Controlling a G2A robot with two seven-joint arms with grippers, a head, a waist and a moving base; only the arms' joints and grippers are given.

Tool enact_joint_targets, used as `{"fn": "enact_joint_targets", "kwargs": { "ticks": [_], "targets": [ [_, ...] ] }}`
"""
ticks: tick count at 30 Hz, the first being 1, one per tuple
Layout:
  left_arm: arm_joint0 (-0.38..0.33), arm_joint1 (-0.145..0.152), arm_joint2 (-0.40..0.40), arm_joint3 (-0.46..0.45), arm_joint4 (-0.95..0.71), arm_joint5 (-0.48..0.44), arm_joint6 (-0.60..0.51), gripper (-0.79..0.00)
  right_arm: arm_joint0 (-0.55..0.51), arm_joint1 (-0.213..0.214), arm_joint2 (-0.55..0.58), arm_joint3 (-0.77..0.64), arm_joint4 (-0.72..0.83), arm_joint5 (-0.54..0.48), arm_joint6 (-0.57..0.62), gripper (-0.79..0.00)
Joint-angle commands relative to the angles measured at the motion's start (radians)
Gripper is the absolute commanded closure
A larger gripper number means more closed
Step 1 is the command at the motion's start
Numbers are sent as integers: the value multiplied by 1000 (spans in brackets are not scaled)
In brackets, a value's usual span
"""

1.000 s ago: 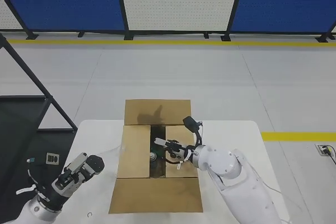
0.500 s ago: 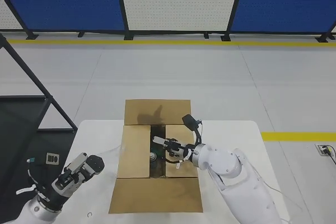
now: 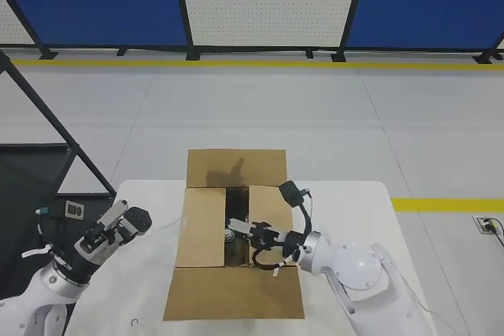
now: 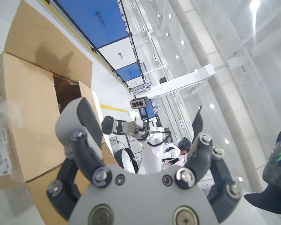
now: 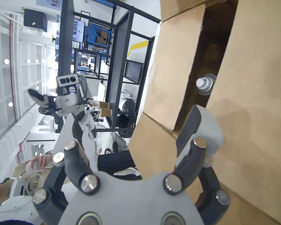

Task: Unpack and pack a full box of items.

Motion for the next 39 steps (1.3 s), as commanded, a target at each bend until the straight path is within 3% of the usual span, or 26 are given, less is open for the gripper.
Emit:
{"fn": "enact_joint_targets", "kwargs": {
  "ticks": [1,6,24,27,30,39],
  "targets": [
    [-78,3,30,59,17,-2,-31,-785,-53,8,21,-63,0,-1,6,-785],
    [-229,9,92,190,67,11,-122,-785,-191,27,86,-192,9,-1,11,-785],
    [-235,10,110,200,83,10,-129,-785,-214,31,86,-210,-2,-4,0,-785],
    [-321,11,161,305,164,-8,-133,-785,-227,36,89,-234,-8,1,3,-785],
    [-449,7,230,465,209,-33,-167,-785,-268,43,113,-278,-8,3,6,-785],
    [-774,-33,429,918,271,-172,-219,-785,-504,69,231,-431,47,-39,4,-785]
  ]
}}
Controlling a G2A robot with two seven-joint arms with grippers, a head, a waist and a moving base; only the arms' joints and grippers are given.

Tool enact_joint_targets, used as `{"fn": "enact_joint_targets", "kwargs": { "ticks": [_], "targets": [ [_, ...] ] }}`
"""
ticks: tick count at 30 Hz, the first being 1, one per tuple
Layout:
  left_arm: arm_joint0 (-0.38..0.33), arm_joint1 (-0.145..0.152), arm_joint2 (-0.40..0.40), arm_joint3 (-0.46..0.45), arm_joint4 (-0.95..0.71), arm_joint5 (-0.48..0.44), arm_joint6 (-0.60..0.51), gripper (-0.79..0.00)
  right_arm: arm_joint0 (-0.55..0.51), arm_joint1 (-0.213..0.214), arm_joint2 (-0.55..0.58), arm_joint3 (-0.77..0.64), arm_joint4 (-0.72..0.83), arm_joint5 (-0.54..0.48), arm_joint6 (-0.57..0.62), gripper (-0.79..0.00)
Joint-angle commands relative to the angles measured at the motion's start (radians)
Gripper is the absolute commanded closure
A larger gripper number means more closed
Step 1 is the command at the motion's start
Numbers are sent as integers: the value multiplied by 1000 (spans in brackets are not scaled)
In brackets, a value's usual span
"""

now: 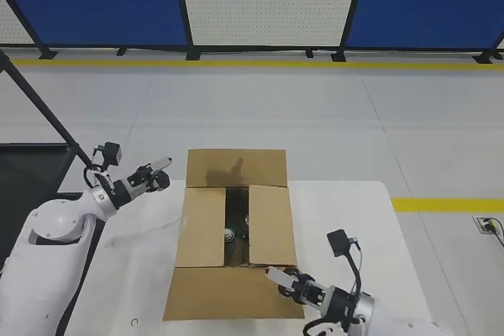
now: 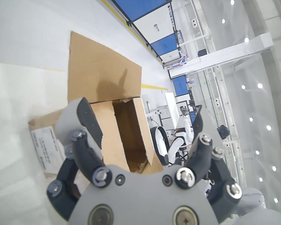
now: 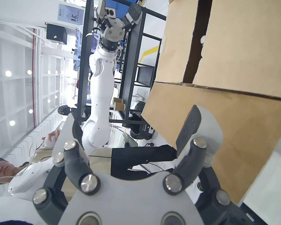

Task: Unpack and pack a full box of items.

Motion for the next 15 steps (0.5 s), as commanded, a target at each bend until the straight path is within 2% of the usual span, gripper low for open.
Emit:
{"fn": "enact_joint_targets", "kwargs": {
  "ticks": [1,6,15],
  "targets": [
    [-60,-11,40,96,10,-41,-10,-785,-49,4,19,-25,3,4,-12,-785],
    [-170,-38,136,269,105,-195,10,-785,-120,10,48,-70,-4,51,-73,-785],
    [-170,-38,136,269,105,-195,10,-785,-120,10,48,-70,-4,51,-73,-785]
  ]
}}
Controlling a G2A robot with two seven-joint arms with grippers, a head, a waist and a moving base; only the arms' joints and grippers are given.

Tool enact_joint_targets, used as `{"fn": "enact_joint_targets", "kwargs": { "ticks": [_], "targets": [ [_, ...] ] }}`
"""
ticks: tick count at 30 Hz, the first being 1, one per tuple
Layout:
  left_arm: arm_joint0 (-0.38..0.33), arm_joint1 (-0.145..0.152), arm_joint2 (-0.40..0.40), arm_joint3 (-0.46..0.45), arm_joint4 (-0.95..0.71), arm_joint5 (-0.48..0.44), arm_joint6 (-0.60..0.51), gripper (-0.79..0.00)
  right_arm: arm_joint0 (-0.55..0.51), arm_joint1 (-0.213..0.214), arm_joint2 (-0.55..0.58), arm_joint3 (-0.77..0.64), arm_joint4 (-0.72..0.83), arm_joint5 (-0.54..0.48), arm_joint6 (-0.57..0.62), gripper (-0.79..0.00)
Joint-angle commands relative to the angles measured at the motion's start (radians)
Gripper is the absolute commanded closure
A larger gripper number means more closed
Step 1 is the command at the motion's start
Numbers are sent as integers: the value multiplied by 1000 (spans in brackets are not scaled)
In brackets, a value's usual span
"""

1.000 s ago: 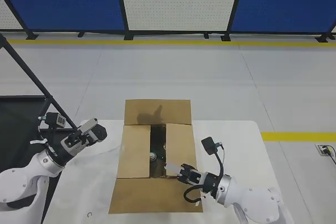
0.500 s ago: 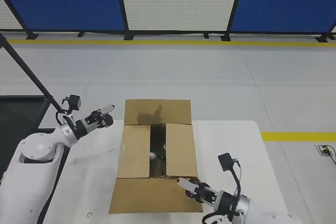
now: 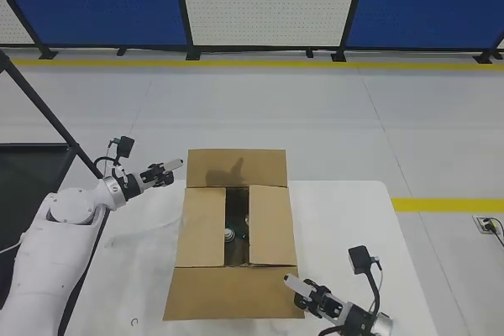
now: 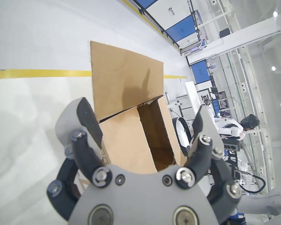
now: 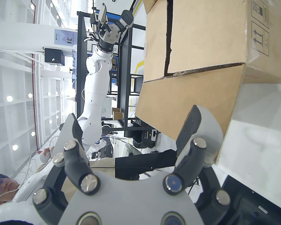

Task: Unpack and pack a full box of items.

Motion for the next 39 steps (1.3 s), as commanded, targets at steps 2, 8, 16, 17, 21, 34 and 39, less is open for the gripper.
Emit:
{"fn": "enact_joint_targets", "kwargs": {
  "ticks": [2,8,16,17,21,34,39],
  "targets": [
    [0,0,0,0,0,-1,0,-785,0,0,0,0,0,0,0,-785],
    [14,0,16,8,59,0,59,-785,-9,0,-2,4,36,-9,-38,-785],
    [-46,-35,85,141,95,-95,136,-785,-55,11,45,3,133,22,7,-785],
    [-59,-41,95,163,99,-114,141,-785,-60,13,55,1,139,27,18,-785],
    [-103,-72,144,243,125,-188,169,-785,-85,22,73,1,150,49,56,-785],
    [-179,-144,213,403,144,-249,242,-785,-120,38,65,15,201,50,106,-785],
    [-179,-144,213,403,144,-249,242,-785,-120,38,65,15,201,50,106,-785]
  ]
}}
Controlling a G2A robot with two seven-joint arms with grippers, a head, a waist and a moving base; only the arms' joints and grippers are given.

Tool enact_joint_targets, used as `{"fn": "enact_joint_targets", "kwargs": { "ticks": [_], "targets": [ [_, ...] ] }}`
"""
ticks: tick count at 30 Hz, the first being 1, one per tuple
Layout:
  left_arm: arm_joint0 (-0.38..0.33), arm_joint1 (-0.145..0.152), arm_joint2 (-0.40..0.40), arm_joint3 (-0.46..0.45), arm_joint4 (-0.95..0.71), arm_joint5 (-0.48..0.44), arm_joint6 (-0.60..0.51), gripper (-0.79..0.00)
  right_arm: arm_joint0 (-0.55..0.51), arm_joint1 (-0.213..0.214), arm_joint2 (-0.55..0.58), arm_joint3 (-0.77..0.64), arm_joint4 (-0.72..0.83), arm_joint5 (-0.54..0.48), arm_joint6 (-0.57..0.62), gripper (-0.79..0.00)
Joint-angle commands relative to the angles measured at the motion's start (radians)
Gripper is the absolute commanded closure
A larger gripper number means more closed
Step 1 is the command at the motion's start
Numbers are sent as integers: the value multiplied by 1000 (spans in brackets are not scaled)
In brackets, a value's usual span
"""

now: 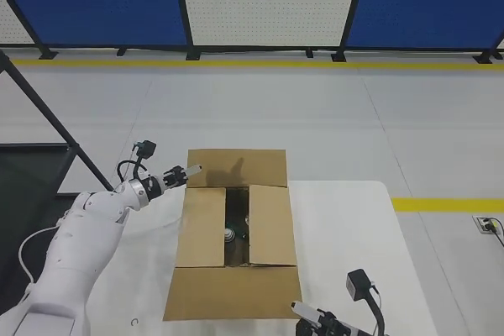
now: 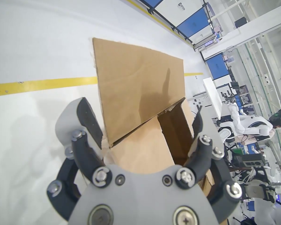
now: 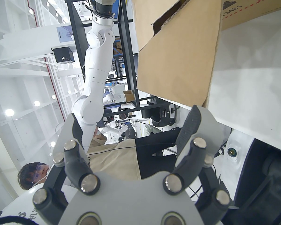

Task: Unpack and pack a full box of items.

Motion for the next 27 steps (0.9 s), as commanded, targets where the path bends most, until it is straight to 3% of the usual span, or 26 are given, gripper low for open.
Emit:
{"fn": "enact_joint_targets", "kwargs": {
  "ticks": [1,12,14,18,27],
  "targets": [
    [0,0,0,0,0,0,0,-785,0,0,0,0,0,0,0,-785],
    [0,0,0,0,0,0,0,-785,0,0,0,0,0,0,0,-785],
    [16,-2,-24,36,-58,-7,58,-785,6,-3,-1,-4,13,-20,-62,-785],
    [26,-5,-28,56,-68,-39,62,-785,14,-3,-37,15,-24,-26,-137,-785],
    [30,-5,-28,51,-69,-36,63,-785,15,-2,-41,16,-34,-20,-144,-785]
  ]
}}
